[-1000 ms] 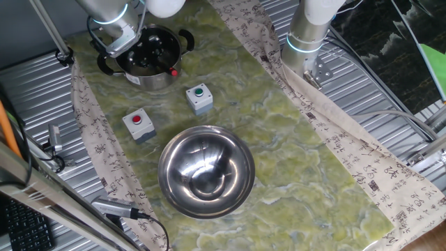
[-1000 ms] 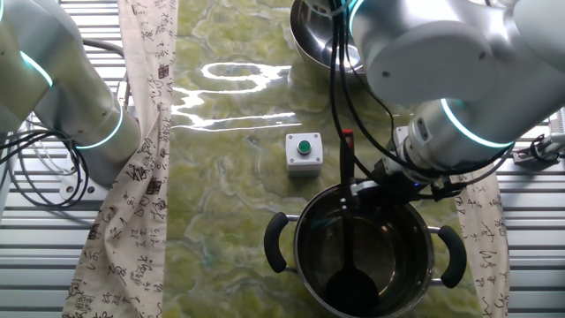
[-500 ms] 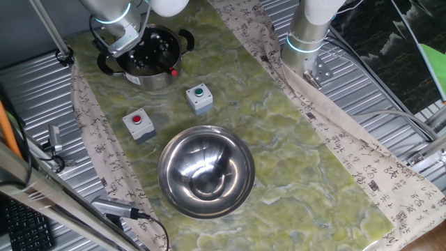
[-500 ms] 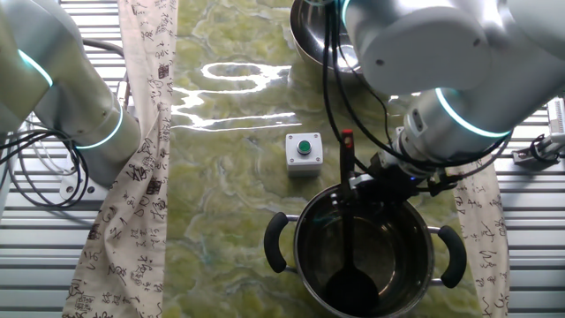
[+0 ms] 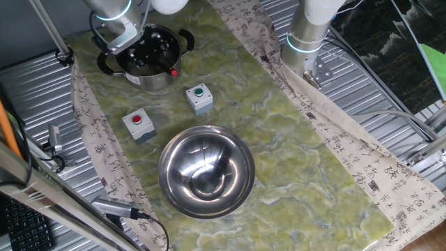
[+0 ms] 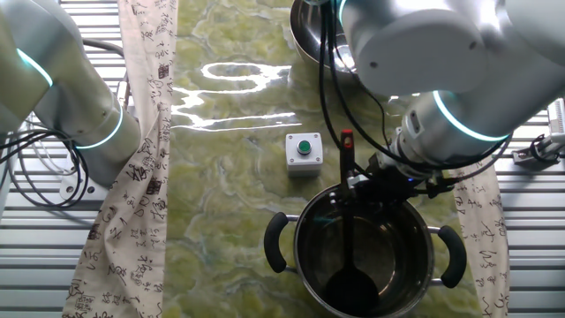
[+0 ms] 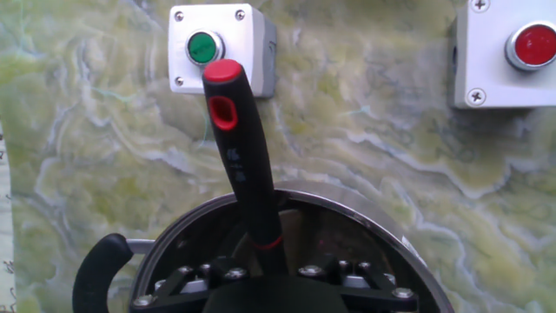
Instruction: Scoop water with a large spoon from one bowl to another
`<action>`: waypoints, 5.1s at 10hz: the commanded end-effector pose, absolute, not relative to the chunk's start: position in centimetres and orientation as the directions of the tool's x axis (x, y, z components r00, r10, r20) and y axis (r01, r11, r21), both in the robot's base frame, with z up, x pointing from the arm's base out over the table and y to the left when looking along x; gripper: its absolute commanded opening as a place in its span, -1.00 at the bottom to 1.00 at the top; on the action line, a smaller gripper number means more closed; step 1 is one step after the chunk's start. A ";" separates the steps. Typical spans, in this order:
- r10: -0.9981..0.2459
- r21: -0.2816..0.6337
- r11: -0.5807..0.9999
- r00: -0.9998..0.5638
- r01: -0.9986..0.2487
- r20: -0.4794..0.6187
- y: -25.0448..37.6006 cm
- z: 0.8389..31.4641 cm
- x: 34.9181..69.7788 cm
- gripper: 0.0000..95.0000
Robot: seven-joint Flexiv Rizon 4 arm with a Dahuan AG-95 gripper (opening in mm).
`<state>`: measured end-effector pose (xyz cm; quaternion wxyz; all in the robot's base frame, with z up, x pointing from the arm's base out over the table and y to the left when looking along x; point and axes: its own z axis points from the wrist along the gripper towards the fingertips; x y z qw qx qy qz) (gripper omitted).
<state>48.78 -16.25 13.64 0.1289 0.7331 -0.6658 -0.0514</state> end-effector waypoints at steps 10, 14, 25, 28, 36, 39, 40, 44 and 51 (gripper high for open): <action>-0.994 0.215 -0.033 0.055 -0.976 0.095 -15.6 13.1 46.9 0.20; -0.992 0.209 -0.036 0.060 -0.977 0.110 -15.5 12.4 46.6 0.20; -0.983 0.200 -0.002 0.038 -0.980 0.180 -15.0 11.5 46.2 0.20; -0.982 0.193 0.002 0.034 -0.981 0.185 -15.0 11.5 46.2 0.20; -0.981 0.156 0.008 0.022 -0.988 0.193 -15.0 11.5 46.2 0.20; -0.981 0.138 0.005 0.021 -0.990 0.190 -15.0 11.5 46.2 -0.20; -0.982 0.136 0.008 0.018 -0.991 0.188 -15.0 11.5 46.1 -0.20; -0.980 0.127 0.035 -0.009 -0.991 0.198 -14.8 11.3 46.2 -1.00; -0.979 0.128 0.056 -0.029 -0.990 0.204 -14.6 11.4 46.4 -1.00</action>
